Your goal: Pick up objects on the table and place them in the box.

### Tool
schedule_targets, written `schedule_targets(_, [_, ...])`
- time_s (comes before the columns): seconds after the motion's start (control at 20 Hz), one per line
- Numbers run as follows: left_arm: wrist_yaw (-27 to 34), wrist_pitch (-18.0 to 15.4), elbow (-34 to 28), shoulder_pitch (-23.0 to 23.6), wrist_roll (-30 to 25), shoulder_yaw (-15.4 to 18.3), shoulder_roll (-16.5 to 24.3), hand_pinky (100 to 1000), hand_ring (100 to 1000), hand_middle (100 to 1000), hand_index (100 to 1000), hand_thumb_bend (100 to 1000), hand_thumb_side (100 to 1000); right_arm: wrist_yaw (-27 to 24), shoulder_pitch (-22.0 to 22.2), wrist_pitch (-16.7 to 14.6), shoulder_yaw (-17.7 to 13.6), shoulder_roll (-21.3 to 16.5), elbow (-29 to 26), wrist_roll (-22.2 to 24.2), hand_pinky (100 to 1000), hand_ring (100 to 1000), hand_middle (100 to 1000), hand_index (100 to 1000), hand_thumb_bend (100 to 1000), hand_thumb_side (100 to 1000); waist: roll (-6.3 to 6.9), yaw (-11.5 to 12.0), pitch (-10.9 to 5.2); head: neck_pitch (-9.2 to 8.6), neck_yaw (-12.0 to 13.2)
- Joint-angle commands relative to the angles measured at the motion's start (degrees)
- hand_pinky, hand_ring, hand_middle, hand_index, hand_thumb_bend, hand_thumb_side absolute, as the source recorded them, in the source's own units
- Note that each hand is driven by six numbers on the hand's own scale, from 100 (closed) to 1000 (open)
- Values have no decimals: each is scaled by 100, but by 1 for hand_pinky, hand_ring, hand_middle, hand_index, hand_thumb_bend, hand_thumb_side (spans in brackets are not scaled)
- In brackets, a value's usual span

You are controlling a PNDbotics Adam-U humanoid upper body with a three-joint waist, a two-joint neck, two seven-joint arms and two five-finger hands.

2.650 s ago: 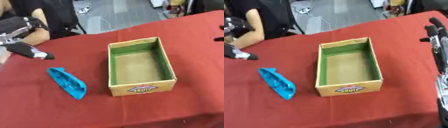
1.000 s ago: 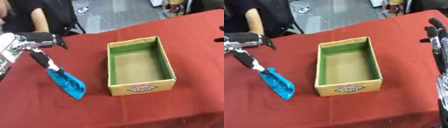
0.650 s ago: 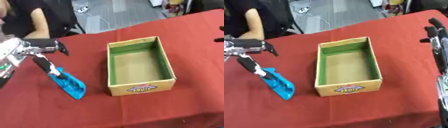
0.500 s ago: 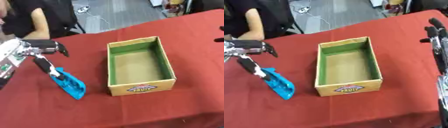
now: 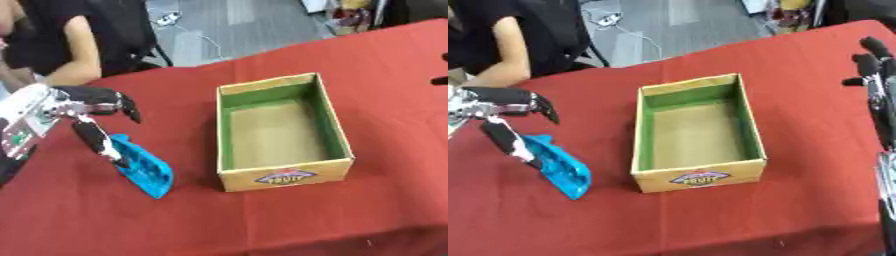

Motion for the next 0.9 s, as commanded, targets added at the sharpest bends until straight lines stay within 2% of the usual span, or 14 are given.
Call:
schedule_targets(0.05, [52, -43, 7, -106, -75, -10, 82, 776, 777, 739, 817, 1000, 511, -15, -105, -7, 14, -48, -86, 30, 675, 905, 963, 1000, 450, 1000, -38, 1, -40, -25, 33])
schedule_targets(0.65, [199, -88, 18, -196, -274, -150, -82, 772, 771, 723, 808, 1000, 506, -14, -112, -8, 18, -33, -96, 35, 675, 906, 963, 1000, 450, 1000, -34, -18, -39, -32, 25])
schedule_targets(0.7, [198, -90, 25, -202, -292, -159, -91, 772, 771, 720, 806, 1000, 474, -14, -114, -8, 18, -32, -97, 35, 675, 906, 963, 1000, 450, 1000, -34, -20, -38, -31, 26])
schedule_targets(0.9, [190, -101, 88, -218, -390, -201, -134, 776, 771, 721, 805, 1000, 471, -14, -120, -7, 14, -32, -102, 32, 675, 906, 963, 1000, 450, 1000, -34, -25, -33, -28, 31])
